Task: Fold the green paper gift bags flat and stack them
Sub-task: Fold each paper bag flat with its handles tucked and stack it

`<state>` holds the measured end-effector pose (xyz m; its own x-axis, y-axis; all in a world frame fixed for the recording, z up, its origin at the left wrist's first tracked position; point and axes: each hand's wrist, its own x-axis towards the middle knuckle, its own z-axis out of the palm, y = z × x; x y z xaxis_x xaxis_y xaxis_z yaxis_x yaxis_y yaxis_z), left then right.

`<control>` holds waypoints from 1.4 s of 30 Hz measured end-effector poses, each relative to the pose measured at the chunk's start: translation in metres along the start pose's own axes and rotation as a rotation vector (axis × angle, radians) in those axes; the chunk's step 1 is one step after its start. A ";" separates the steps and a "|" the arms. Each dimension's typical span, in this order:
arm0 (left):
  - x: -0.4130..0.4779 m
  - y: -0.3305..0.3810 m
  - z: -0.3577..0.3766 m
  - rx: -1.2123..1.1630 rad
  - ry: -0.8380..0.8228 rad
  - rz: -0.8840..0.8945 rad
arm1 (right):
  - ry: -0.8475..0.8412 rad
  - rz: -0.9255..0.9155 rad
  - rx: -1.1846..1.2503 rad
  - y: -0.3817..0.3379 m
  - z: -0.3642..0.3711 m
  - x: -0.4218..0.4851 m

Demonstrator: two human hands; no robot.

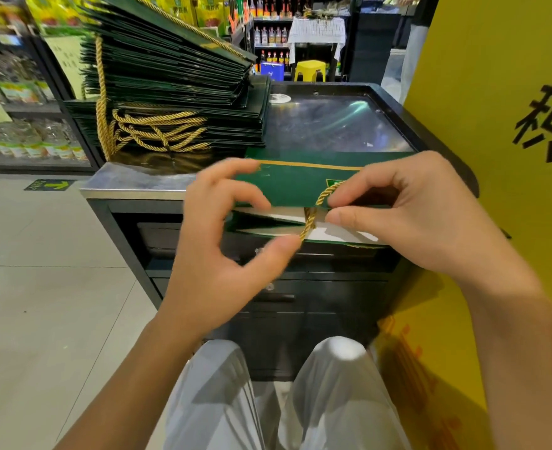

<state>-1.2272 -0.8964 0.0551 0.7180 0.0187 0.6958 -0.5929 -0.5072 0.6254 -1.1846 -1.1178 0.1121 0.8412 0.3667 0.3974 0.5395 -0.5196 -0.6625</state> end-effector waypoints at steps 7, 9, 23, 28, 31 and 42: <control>0.009 -0.005 0.005 -0.743 0.158 -0.936 | 0.055 -0.140 -0.134 0.005 0.008 -0.009; 0.010 -0.002 0.004 -0.821 0.135 -0.926 | 0.059 -0.178 -0.184 0.003 0.008 -0.013; 0.026 0.023 -0.008 -0.979 0.077 -0.780 | 0.114 -0.083 -0.516 -0.005 0.014 -0.009; 0.029 0.023 -0.001 -0.795 -0.016 -0.849 | 0.458 -0.202 -0.070 -0.032 -0.005 -0.009; 0.027 0.021 0.008 -0.694 -0.104 -0.924 | 0.651 -0.001 0.402 -0.042 -0.007 -0.001; 0.022 0.016 0.005 -0.793 0.094 -0.797 | 0.479 0.421 1.436 -0.009 0.026 0.007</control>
<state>-1.2191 -0.9085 0.0793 0.9847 0.1740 0.0008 -0.0659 0.3686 0.9272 -1.1842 -1.0902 0.1041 0.9997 -0.0238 0.0075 0.0224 0.7239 -0.6896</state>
